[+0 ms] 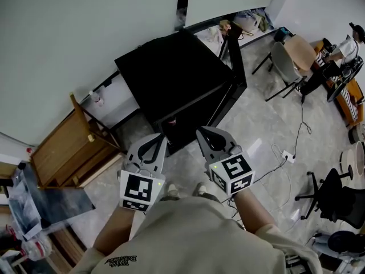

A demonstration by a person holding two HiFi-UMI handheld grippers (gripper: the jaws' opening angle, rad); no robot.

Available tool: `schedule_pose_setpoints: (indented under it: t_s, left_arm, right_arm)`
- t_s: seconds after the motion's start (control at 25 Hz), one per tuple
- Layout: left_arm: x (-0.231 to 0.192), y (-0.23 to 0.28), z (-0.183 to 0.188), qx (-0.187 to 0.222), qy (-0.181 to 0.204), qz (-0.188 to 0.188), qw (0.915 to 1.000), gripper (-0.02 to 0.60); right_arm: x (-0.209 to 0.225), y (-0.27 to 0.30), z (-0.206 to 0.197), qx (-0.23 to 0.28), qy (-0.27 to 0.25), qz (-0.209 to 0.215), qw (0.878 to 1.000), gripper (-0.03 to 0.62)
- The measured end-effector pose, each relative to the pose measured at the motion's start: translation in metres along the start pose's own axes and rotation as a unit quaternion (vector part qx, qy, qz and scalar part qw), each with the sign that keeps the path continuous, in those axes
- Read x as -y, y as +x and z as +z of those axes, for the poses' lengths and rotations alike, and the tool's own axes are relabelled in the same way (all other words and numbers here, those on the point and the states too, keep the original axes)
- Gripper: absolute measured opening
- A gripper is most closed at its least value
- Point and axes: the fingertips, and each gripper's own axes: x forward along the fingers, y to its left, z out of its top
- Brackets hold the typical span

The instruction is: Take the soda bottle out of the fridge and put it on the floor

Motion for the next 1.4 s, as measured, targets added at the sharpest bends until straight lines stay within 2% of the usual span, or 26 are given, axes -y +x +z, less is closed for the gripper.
schedule_pose_setpoints:
  t_s: [0.36, 0.4, 0.48, 0.68, 1.0, 1.2, 1.4]
  left_arm:
    - [0.013, 0.026, -0.013, -0.023, -0.028, 0.042, 0.9985, 0.006]
    - [0.013, 0.028, -0.015, -0.026, -0.035, 0.045, 0.9981, 0.006]
    - [0.012, 0.032, -0.019, -0.032, -0.044, 0.053, 0.9971, 0.006]
    - [0.011, 0.04, -0.024, -0.042, -0.05, 0.08, 0.9946, 0.006]
    - [0.004, 0.047, -0.043, -0.054, -0.079, 0.106, 0.9897, 0.006]
    - [0.006, 0.055, -0.052, -0.06, -0.081, 0.117, 0.988, 0.007]
    - [0.009, 0.063, -0.063, -0.068, -0.085, 0.121, 0.9867, 0.006]
  right_arm:
    - [0.03, 0.038, -0.031, -0.001, -0.001, 0.027, 1.0, 0.002]
    - [0.032, 0.044, -0.034, -0.002, 0.0, 0.031, 1.0, 0.016]
    - [0.036, 0.058, -0.042, -0.006, 0.003, 0.038, 0.999, 0.093]
    - [0.042, 0.091, -0.067, -0.023, -0.011, 0.052, 0.998, 0.122]
    - [0.041, 0.159, -0.116, -0.044, -0.043, 0.073, 0.995, 0.146]
    - [0.044, 0.191, -0.14, -0.043, -0.047, 0.08, 0.995, 0.152]
    - [0.05, 0.218, -0.166, -0.063, -0.052, 0.078, 0.994, 0.152]
